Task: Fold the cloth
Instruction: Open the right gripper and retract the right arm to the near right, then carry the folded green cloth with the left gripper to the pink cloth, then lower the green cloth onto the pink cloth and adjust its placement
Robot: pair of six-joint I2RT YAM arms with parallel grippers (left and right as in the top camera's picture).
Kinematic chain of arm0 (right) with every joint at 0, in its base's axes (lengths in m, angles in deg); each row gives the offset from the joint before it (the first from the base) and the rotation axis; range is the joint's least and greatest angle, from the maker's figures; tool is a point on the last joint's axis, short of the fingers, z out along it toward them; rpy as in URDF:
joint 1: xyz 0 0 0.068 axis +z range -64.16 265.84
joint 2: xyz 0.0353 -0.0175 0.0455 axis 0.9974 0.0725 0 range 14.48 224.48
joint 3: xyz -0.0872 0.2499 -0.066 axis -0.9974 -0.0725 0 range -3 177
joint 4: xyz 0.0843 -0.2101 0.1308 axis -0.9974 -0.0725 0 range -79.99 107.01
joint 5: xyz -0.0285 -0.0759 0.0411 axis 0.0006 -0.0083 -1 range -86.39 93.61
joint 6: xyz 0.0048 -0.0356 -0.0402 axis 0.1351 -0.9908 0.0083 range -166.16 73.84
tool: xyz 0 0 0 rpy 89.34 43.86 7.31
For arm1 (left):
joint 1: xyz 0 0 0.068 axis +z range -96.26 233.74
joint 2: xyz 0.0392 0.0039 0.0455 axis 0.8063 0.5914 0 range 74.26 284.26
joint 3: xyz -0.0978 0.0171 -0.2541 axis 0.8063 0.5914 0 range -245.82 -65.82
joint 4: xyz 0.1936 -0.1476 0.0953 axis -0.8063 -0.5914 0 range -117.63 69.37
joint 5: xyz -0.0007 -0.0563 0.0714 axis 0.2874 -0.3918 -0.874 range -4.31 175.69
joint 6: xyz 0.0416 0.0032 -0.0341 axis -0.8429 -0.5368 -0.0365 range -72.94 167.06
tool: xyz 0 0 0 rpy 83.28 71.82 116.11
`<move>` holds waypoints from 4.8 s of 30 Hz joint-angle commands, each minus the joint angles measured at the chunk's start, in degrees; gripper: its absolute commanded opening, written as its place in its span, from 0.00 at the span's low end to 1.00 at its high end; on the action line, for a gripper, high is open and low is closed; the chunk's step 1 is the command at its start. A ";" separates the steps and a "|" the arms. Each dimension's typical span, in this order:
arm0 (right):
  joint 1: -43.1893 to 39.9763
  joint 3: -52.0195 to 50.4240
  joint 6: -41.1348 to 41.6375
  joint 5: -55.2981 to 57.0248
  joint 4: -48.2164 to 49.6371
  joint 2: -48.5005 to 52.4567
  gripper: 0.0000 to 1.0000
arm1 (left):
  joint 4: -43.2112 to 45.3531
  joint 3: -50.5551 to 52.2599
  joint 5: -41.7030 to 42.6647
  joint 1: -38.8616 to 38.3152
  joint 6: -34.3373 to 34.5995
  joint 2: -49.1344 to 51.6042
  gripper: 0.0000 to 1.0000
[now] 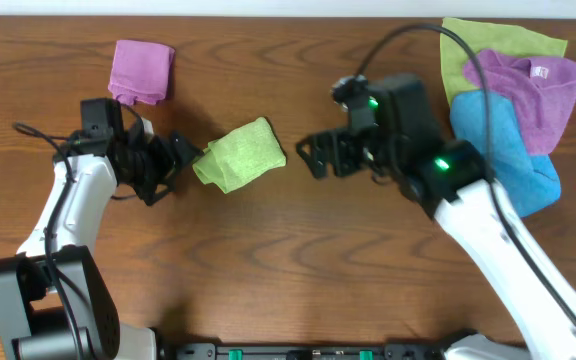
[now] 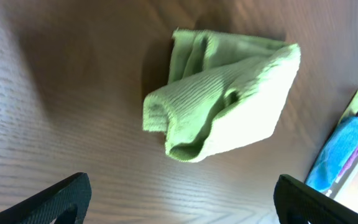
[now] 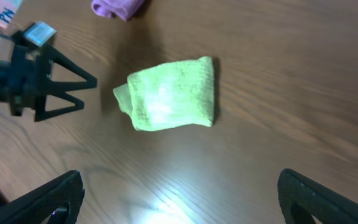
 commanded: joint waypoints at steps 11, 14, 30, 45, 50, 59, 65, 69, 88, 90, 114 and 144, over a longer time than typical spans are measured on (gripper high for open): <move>-6.34 -28.30 5.57 1.95 -1.16 -38.86 0.99 | 14.19 14.32 7.06 -0.42 4.15 -1.14 0.95; -6.40 -31.82 8.52 2.36 -2.58 -46.86 0.99 | 18.21 16.39 7.15 -1.68 6.12 -1.14 0.95; -6.40 -33.53 9.05 2.75 -4.61 -54.55 0.99 | 28.09 17.22 -1.55 -8.55 11.47 -1.09 0.95; -6.40 -33.53 9.05 2.75 -5.46 -54.55 0.99 | 35.58 17.22 -5.03 -12.52 16.55 4.96 0.95; -6.40 -33.53 9.05 2.75 -5.46 -54.55 0.99 | 38.51 17.22 -5.14 -13.07 17.00 8.00 0.95; -6.40 -33.53 9.05 2.75 -5.46 -54.55 0.99 | 46.66 17.22 -6.14 -15.30 17.00 16.87 0.50; -6.40 -33.53 9.05 2.75 -5.46 -54.55 0.99 | 48.83 17.16 -6.10 -15.23 17.20 17.62 0.06; -6.40 -33.53 9.05 2.75 -5.46 -54.55 0.99 | 49.59 15.93 -3.89 -15.23 17.22 16.76 0.06; -6.40 -33.53 9.05 2.75 -5.46 -54.55 0.99 | 22.99 -22.10 -31.43 -11.58 17.35 7.74 0.06; -6.40 -33.53 9.05 2.75 -5.46 -54.55 0.99 | 23.45 -23.82 -33.29 -10.29 17.29 8.44 0.06; -6.40 -33.53 9.05 2.75 -5.46 -54.55 0.99 | 33.68 -43.08 -33.22 -3.15 17.38 32.30 0.06; -6.40 -33.53 9.05 2.75 -5.46 -54.55 0.99 | 21.51 -43.06 -35.08 -2.23 14.80 34.77 0.06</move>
